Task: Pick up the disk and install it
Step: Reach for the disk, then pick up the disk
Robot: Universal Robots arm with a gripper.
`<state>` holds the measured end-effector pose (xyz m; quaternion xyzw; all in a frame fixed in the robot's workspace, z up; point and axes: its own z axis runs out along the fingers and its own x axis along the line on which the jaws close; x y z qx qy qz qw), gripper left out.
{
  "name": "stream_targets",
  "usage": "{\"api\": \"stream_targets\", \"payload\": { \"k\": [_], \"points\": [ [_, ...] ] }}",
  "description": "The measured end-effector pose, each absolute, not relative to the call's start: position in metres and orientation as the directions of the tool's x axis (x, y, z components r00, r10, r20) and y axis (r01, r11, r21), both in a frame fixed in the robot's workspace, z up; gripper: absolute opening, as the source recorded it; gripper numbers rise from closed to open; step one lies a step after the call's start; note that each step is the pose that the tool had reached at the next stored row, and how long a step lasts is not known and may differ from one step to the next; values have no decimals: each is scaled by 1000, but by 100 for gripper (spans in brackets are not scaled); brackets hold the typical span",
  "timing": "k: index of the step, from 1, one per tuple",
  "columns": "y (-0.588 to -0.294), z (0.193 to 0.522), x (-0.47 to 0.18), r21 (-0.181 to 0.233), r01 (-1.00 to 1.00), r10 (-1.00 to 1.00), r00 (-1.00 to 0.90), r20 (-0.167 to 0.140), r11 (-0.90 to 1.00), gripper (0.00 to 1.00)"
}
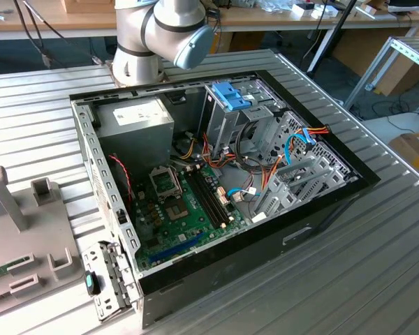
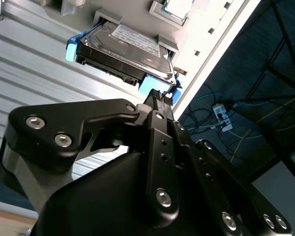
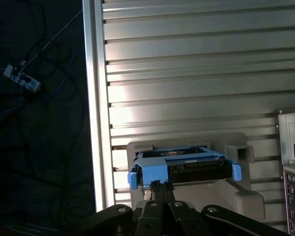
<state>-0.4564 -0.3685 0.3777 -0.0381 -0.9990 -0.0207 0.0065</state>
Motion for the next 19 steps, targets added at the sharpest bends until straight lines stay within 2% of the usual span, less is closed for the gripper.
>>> {"api": "stream_targets", "payload": {
  "k": [16,19],
  "points": [
    [-369,375,-457,42,73,73,-997,5,996,11],
    [-369,375,-457,42,12,12,-1000,5,999,11]
  ]
}}
